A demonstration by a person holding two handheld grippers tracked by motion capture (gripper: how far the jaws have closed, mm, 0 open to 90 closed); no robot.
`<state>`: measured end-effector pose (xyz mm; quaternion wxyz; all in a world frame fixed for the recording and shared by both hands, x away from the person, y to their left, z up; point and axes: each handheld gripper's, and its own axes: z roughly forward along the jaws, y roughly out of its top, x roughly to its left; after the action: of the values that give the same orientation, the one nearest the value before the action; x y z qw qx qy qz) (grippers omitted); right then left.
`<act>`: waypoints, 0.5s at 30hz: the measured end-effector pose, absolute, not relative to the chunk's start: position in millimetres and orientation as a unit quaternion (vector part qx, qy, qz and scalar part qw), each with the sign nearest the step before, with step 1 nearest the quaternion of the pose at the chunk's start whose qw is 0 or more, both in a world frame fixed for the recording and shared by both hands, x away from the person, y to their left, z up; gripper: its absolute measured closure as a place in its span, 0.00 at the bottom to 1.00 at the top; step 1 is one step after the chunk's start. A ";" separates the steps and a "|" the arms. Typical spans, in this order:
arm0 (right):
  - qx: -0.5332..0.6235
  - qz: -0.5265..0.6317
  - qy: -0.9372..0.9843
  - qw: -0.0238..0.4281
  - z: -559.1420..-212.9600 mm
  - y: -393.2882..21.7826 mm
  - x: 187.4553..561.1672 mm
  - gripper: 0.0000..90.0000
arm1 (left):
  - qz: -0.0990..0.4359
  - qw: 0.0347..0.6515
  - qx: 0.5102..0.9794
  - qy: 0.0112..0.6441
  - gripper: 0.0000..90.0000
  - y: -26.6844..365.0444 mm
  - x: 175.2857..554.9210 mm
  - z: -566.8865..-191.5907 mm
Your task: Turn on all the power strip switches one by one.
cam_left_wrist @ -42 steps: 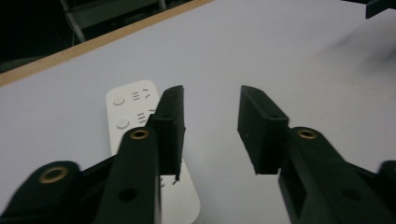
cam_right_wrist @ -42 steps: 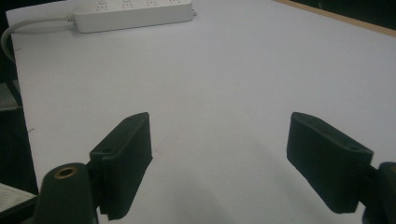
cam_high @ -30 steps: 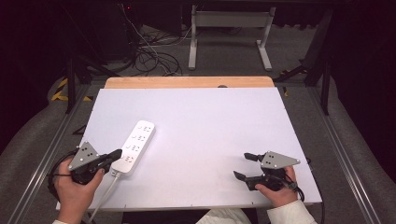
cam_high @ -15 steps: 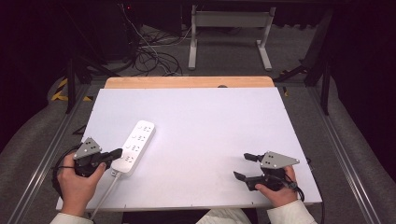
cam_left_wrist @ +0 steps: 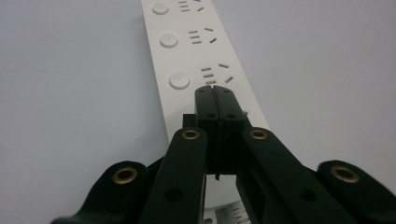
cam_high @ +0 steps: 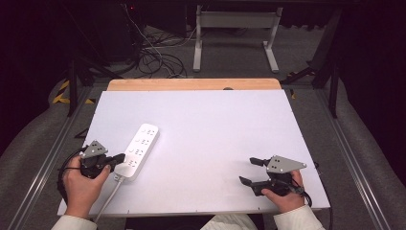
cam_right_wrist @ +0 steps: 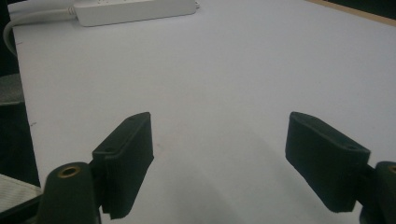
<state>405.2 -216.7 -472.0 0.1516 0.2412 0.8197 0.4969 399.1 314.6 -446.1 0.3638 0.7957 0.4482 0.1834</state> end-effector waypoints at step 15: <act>0.240 0.497 0.820 0.151 -472.1 -217.0 405.2 0.27 | 0.196 0.344 0.800 0.451 1.00 313.8 405.5 -456.5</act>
<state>405.2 -217.0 -472.1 0.1508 0.2404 0.8203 0.4966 405.5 313.8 -456.5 0.3441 0.8001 0.4507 0.1955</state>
